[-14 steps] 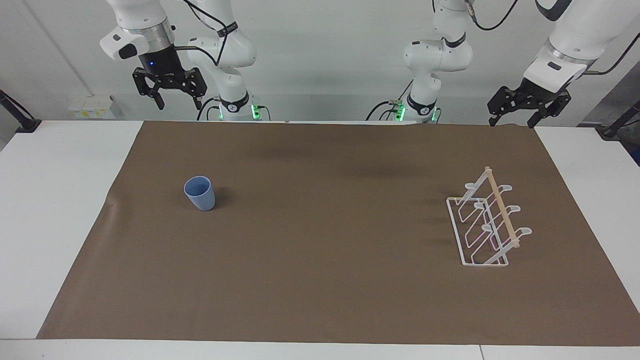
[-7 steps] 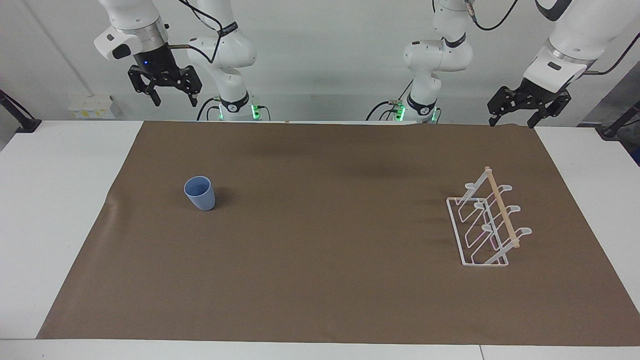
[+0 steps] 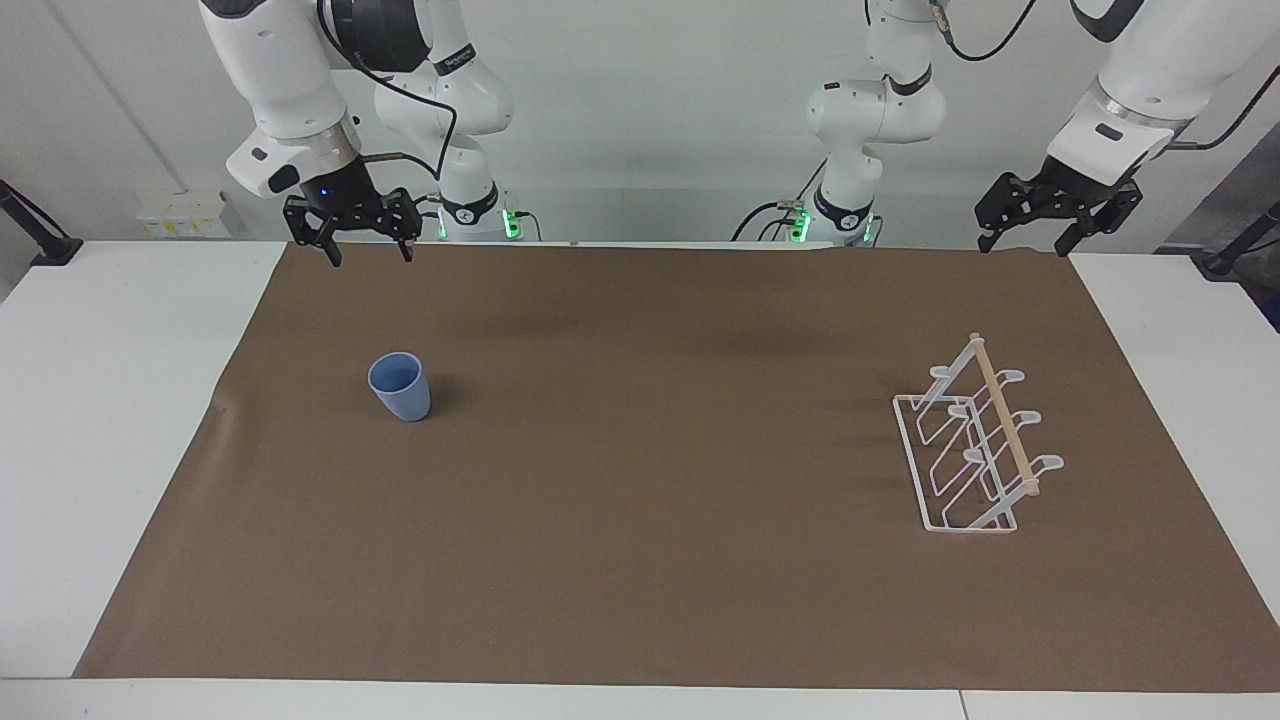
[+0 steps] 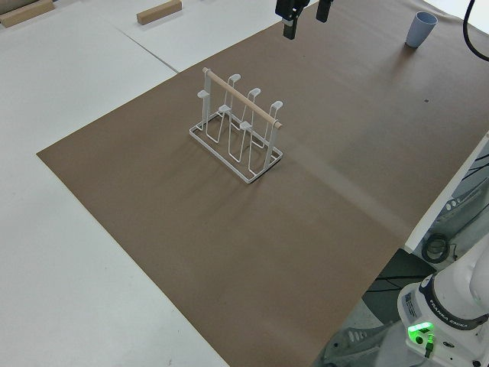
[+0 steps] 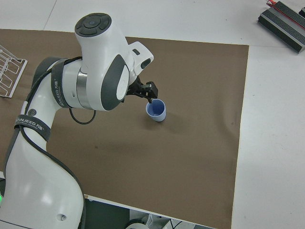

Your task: Hang cup on cup holder

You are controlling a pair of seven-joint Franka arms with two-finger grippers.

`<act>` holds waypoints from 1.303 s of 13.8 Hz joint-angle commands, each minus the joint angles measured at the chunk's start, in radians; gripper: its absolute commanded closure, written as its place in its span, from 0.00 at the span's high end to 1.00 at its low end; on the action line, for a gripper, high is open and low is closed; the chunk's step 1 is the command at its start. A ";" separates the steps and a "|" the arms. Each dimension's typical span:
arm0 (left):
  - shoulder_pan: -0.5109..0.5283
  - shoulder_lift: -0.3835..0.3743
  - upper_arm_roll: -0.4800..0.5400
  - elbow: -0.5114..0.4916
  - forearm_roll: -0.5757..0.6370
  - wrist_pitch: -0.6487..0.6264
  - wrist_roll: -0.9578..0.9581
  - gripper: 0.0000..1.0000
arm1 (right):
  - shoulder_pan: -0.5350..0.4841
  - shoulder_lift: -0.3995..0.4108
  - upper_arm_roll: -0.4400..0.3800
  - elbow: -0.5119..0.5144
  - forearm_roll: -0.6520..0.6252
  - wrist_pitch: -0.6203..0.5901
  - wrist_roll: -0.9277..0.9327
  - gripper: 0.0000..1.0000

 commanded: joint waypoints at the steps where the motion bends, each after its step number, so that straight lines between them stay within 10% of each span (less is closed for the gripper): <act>1: 0.003 -0.026 -0.002 -0.027 0.003 -0.002 0.005 1.00 | -0.003 -0.020 0.001 -0.085 0.016 0.091 -0.022 1.00; 18: 0.003 -0.026 -0.002 -0.027 0.003 -0.002 0.005 1.00 | 0.025 0.265 0.002 -0.187 0.016 0.439 -0.011 1.00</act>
